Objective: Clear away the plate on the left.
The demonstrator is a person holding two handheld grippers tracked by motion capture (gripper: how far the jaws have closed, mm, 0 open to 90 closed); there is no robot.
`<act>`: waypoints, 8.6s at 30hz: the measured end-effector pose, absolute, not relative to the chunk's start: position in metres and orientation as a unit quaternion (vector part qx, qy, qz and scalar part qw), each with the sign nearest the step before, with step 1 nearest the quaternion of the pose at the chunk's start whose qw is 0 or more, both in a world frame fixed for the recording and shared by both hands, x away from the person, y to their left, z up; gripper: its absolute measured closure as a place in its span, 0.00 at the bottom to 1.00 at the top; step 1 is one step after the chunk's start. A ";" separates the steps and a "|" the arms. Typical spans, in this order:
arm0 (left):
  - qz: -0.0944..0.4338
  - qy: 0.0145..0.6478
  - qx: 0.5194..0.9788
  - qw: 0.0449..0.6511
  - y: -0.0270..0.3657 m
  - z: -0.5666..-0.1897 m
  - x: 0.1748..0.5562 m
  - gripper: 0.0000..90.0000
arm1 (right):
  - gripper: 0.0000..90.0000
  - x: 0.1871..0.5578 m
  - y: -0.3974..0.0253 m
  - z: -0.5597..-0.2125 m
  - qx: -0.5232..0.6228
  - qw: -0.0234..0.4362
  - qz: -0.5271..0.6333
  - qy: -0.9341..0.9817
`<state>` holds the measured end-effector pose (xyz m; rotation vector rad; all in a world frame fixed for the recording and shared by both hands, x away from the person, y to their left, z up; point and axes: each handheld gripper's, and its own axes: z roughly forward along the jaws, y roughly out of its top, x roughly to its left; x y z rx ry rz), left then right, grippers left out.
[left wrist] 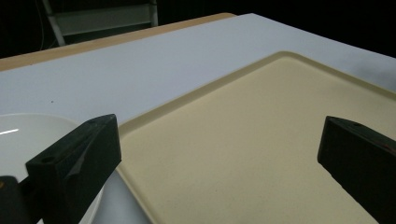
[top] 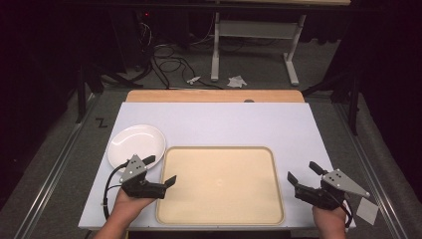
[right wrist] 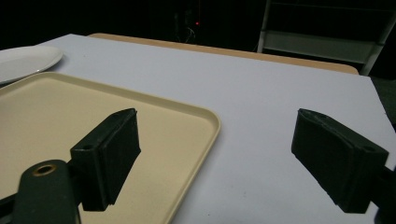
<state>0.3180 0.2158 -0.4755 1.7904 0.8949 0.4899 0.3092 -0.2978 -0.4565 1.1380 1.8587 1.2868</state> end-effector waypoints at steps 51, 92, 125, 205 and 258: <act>0.232 0.385 0.734 0.509 0.236 -0.473 0.319 0.00 | 0.18 0.310 -0.297 -0.458 0.431 0.296 0.484 0.701; 0.259 0.563 0.425 0.660 0.290 -0.473 0.337 0.02 | 0.18 0.311 -0.297 -0.457 0.429 0.299 0.484 0.702; 0.304 0.527 0.466 0.642 0.261 -0.483 0.340 0.07 | 0.18 0.310 -0.296 -0.456 0.429 0.300 0.484 0.701; 0.395 0.304 0.798 0.339 0.212 -0.553 0.365 0.48 | 0.18 0.312 -0.297 -0.460 0.438 0.294 0.479 0.702; 0.421 0.320 0.769 0.358 0.214 -0.532 0.359 0.96 | 0.18 0.312 -0.296 -0.459 0.434 0.296 0.480 0.703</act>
